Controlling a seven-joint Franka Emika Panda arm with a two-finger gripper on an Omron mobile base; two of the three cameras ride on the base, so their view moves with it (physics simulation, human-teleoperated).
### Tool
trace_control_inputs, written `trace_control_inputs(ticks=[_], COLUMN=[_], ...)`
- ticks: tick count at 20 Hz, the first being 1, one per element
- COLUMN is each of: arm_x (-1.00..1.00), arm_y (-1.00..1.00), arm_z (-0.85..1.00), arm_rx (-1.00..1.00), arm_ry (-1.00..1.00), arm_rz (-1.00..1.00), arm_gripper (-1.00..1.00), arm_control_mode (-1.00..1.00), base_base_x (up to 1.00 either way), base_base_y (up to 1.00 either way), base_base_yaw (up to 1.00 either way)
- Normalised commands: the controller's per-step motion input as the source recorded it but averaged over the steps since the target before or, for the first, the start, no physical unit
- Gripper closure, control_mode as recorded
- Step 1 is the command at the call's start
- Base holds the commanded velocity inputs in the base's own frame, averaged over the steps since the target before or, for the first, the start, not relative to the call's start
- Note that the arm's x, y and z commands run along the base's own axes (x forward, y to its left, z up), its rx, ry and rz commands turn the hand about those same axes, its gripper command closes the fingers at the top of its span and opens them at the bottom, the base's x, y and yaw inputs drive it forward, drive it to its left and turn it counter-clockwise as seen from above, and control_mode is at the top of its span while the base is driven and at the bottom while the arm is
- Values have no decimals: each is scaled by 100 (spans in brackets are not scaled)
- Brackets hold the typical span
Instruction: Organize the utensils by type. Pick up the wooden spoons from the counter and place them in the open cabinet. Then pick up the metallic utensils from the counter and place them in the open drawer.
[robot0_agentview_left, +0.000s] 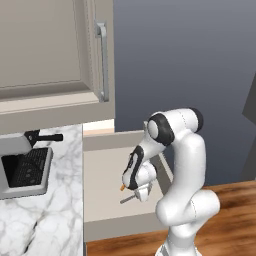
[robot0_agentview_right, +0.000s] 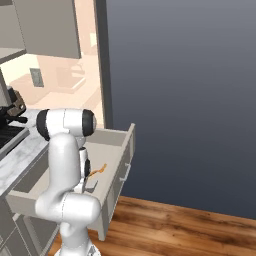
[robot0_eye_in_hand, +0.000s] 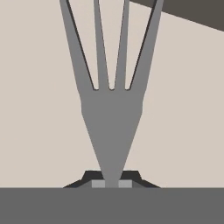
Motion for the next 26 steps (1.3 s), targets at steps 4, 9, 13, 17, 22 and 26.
trace_control_inputs(ticks=[4,9,13,17,22,26], arm_x=[13,2,1,0,0,-1], arm_y=[0,0,0,-3,-11,-39], arm_z=[-23,-22,-7,10,37,55], arm_rx=[0,-1,0,0,3,22], arm_ry=[0,0,0,0,0,0], arm_rz=[0,0,0,5,11,22], arm_gripper=[100,-100,-100,-100,-100,-100], arm_control_mode=[-100,-100,-100,-100,-100,-100], base_base_x=[0,0,0,0,0,0], base_base_y=[0,0,0,0,0,0], base_base_yaw=[0,0,0,0,0,0])
